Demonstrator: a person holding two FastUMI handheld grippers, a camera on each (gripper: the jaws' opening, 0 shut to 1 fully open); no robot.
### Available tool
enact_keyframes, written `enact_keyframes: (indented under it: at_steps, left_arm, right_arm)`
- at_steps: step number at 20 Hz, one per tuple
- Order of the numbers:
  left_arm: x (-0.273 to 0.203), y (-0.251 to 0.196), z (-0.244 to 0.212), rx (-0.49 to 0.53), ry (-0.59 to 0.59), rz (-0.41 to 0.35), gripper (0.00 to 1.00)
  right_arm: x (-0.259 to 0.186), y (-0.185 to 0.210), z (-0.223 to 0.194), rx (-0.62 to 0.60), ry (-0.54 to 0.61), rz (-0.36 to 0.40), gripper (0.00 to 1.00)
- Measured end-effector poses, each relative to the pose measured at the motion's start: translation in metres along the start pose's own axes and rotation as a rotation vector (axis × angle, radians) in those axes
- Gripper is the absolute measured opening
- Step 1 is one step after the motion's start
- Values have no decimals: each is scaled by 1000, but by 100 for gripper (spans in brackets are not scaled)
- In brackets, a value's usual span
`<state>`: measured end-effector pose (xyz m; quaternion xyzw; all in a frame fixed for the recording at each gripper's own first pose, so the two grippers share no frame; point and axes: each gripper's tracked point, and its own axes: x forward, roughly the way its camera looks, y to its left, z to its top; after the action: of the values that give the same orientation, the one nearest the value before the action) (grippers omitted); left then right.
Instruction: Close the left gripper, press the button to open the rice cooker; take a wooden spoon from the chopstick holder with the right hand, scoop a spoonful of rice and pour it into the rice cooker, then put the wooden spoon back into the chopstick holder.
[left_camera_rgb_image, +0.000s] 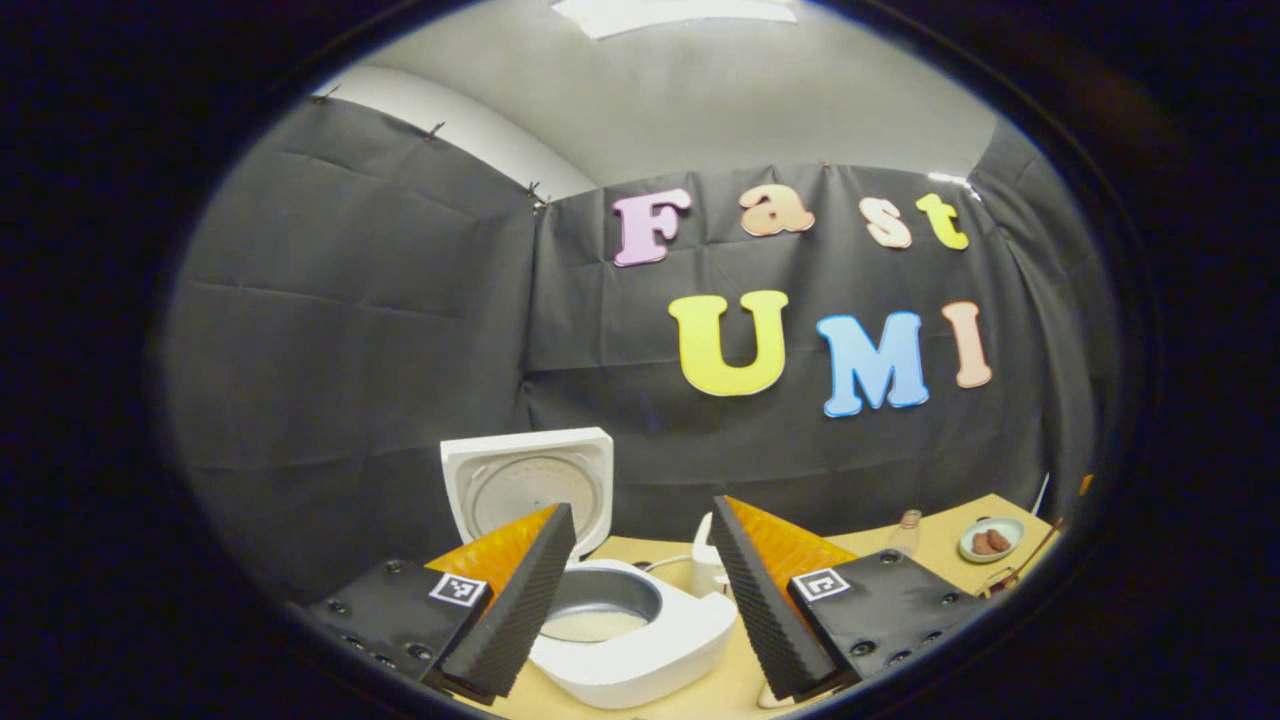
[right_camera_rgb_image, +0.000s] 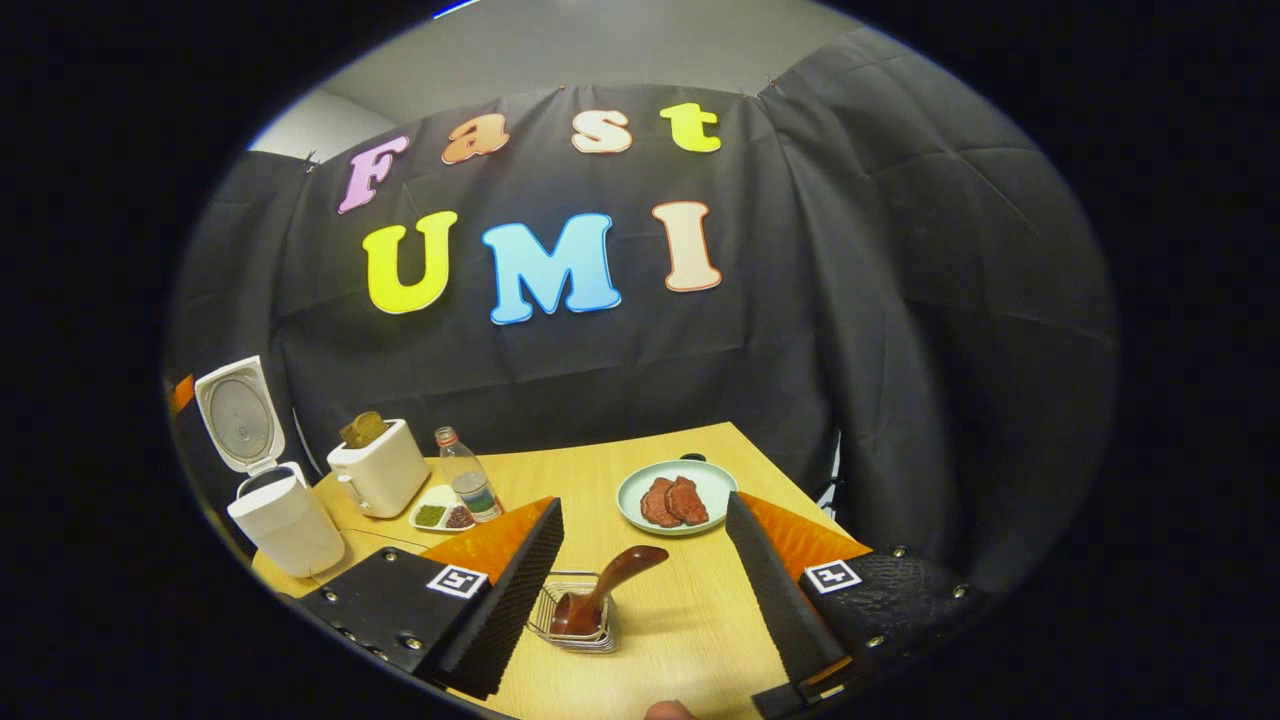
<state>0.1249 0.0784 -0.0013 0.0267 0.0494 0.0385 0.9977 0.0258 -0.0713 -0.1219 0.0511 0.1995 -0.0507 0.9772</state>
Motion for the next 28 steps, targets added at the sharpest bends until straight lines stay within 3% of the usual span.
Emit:
enact_keyframes:
  at_steps: [4,7,14,23,28]
  left_arm:
    - [45,34,13,-6,-3,59,96]
    - [75,46,15,-64,-3,53,95]
    - [153,100,36,-57,-36,144,95]
    - [264,144,0,-81,100,186,95]
    - [299,155,-23,-67,188,237,95]
  right_arm:
    - [-19,15,3,-35,-46,-40,99]
    - [-32,28,5,-56,-62,-60,99]
    - [-50,55,-1,-99,-57,-107,99]
    - [-62,85,-27,-72,-30,-154,99]
    - [-68,85,-36,-72,-9,-174,99]
